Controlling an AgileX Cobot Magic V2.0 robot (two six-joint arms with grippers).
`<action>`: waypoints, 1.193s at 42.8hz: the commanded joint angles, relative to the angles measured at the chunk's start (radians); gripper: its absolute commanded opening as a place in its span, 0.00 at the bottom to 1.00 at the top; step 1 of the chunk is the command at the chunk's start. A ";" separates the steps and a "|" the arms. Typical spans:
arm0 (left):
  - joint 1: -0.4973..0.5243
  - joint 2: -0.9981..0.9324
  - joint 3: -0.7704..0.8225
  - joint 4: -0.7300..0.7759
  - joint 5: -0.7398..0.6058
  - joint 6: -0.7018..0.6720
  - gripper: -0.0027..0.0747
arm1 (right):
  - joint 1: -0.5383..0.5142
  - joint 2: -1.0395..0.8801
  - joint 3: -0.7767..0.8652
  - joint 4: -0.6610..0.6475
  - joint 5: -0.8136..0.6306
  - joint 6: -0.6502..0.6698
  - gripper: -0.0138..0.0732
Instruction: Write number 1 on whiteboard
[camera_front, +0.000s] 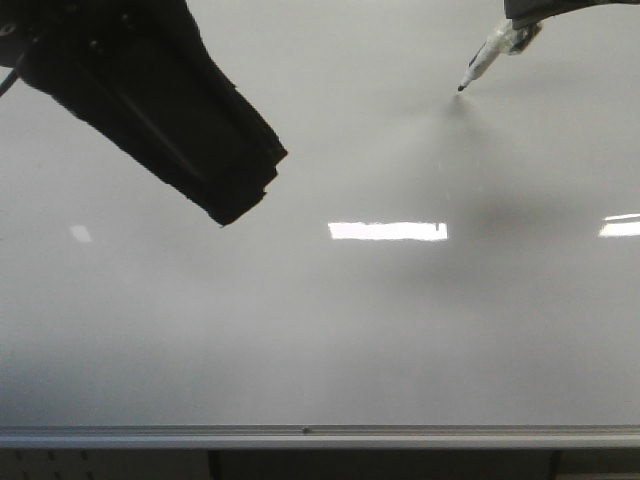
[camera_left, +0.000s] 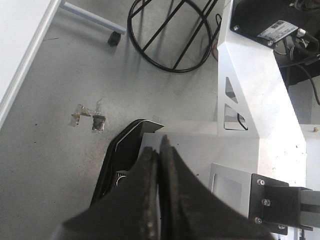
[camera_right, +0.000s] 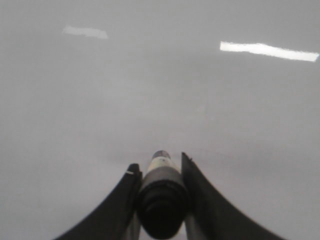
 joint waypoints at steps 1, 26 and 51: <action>0.001 -0.030 -0.030 -0.053 0.006 -0.001 0.01 | -0.007 -0.023 -0.038 -0.006 -0.062 -0.014 0.09; 0.001 -0.030 -0.030 -0.053 0.006 -0.001 0.01 | -0.007 0.015 -0.036 -0.003 -0.035 -0.030 0.09; 0.001 -0.030 -0.030 -0.053 0.006 -0.001 0.01 | -0.007 0.015 0.136 0.040 -0.006 -0.030 0.09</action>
